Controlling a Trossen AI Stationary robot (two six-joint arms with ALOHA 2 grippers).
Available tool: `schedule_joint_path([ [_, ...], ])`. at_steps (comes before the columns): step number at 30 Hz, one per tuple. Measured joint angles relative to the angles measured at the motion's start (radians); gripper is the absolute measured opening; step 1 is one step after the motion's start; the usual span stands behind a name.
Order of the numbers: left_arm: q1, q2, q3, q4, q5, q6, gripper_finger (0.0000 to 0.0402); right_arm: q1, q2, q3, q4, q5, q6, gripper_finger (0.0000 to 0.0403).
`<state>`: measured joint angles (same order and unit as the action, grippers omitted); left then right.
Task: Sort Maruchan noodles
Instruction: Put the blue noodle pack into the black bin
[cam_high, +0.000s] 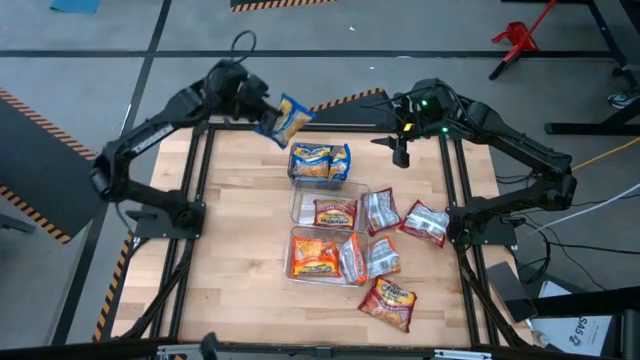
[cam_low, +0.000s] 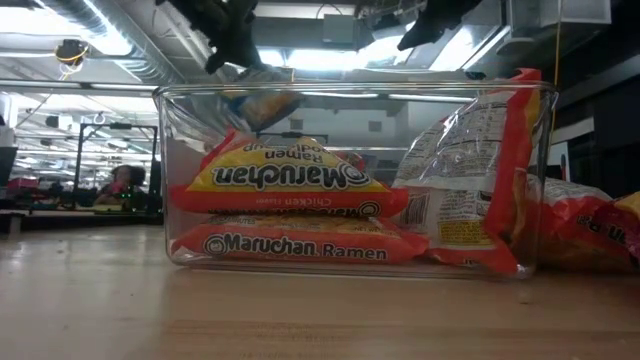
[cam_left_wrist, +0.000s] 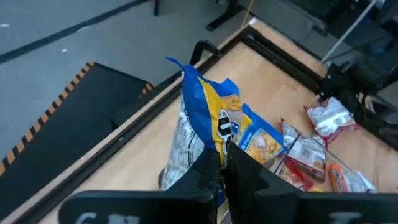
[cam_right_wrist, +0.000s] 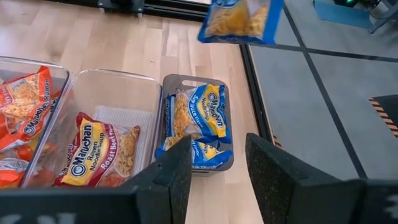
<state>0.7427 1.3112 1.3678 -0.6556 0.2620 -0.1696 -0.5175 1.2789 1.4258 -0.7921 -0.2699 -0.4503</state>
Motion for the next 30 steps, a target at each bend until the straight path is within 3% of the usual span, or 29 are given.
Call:
schedule_joint_path([
  [9, 0.009, 0.223, 0.199, -0.167, 0.11, 0.138, 0.0002, 0.0, 0.0, 0.0, -0.043, 0.0, 0.0, 0.0138],
  [14, -0.012, 0.321, 0.227, -0.254, 0.228, 0.176, 0.0002, 0.0, 0.0, 0.0, -0.067, 0.0, 0.0, 0.0138],
  [21, -0.048, 0.404, 0.239, -0.356, 0.311, 0.241, 0.0002, 0.0, 0.0, 0.0, -0.072, 0.0, 0.0, 0.0138],
  [30, -0.044, 0.444, 0.239, -0.358, 0.307, 0.253, 0.0002, 0.0, 0.0, 0.0, -0.071, -0.002, -0.003, 0.0138],
])
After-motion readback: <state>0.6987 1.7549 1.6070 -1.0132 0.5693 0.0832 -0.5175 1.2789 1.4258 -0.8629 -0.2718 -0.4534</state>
